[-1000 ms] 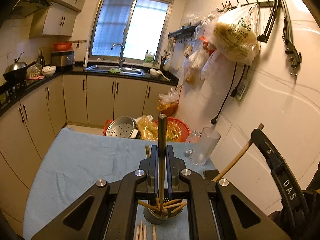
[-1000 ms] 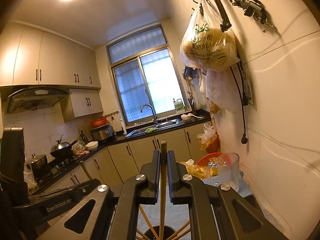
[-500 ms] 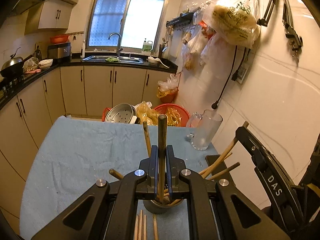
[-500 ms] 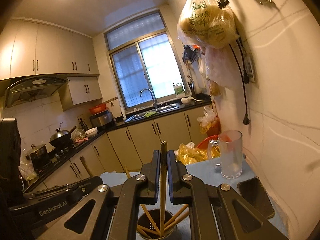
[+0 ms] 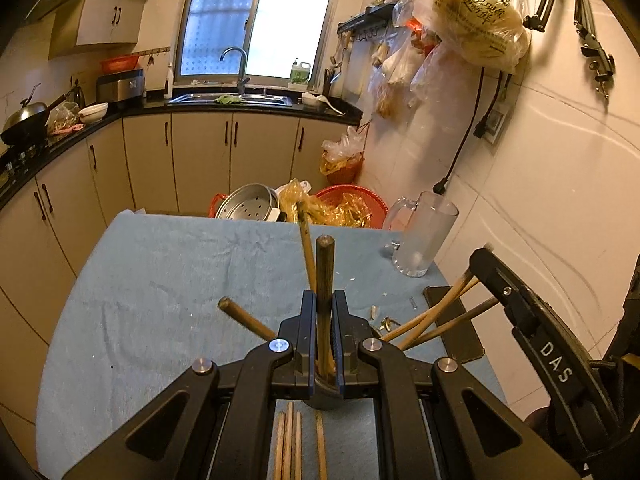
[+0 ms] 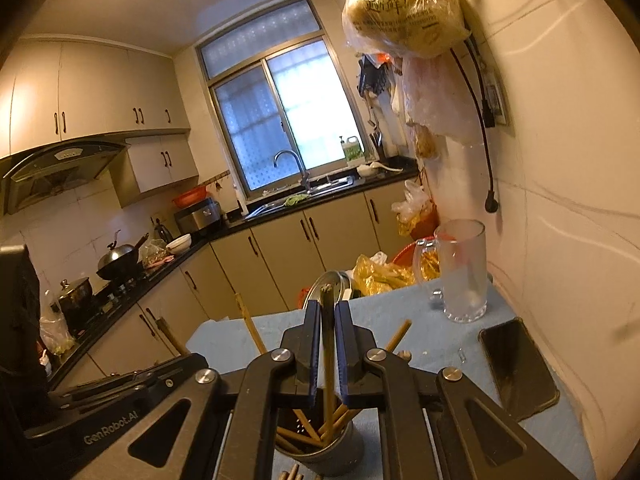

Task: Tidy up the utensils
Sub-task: 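Lower the chopstick into the grey cup and open the left gripper, then move the left gripper back over the remaining chopsticks, then lower the left gripper and close it on another wooden chopstick, then lift the chopstick upright with the left gripper and carry it over the cup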

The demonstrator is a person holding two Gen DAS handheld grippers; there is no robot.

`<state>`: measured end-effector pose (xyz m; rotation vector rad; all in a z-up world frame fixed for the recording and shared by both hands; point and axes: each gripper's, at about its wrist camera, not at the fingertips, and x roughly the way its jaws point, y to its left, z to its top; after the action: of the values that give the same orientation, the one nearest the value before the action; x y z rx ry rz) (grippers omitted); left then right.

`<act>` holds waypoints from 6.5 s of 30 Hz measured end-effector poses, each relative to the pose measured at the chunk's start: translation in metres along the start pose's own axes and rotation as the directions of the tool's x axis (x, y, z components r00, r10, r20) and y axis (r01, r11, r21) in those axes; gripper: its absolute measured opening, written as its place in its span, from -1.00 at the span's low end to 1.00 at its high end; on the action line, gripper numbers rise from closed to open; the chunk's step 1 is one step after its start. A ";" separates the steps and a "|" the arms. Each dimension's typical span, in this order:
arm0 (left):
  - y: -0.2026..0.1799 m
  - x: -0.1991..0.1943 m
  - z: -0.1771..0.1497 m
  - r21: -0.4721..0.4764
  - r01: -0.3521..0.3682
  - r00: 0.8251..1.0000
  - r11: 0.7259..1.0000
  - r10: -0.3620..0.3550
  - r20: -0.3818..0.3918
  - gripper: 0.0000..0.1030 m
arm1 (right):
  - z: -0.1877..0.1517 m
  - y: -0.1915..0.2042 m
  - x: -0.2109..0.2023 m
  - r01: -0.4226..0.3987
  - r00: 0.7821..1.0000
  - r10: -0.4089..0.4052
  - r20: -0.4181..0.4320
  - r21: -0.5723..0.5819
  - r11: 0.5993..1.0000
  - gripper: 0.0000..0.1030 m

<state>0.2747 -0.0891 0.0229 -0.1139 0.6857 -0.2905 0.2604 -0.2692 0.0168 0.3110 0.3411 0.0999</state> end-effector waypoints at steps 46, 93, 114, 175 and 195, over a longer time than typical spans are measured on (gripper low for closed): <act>0.069 -0.129 -0.148 -0.149 -0.036 0.991 0.988 0.016 -0.130 0.19 | -0.095 -0.001 -0.167 -0.062 0.978 0.074 -0.194 0.067 0.996 0.10; 0.087 0.055 -0.115 -0.072 0.028 0.916 0.997 -0.054 -0.398 0.07 | -0.172 0.026 0.083 -0.001 0.768 -0.087 -0.634 -0.138 0.990 -0.77; 0.057 0.102 -0.113 0.047 0.013 0.874 0.999 0.011 -0.486 -0.49 | -0.167 -0.006 0.067 0.007 0.766 -0.059 -0.640 -0.083 0.997 -0.78; 0.058 -0.129 -0.098 -0.067 -0.124 0.992 0.990 0.125 0.017 -0.86 | -0.071 0.017 -0.149 -0.075 0.983 0.061 -0.171 -0.079 0.994 -0.84; 0.036 -0.175 -0.051 -0.057 -0.052 0.985 0.997 0.061 0.160 -0.86 | -0.027 0.032 -0.177 -0.096 0.995 0.092 -0.047 -0.092 0.991 -0.84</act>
<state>0.1213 -0.0026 0.0829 -0.1658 0.5351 -0.2065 0.0838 -0.2580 0.0581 0.2322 0.3627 0.2150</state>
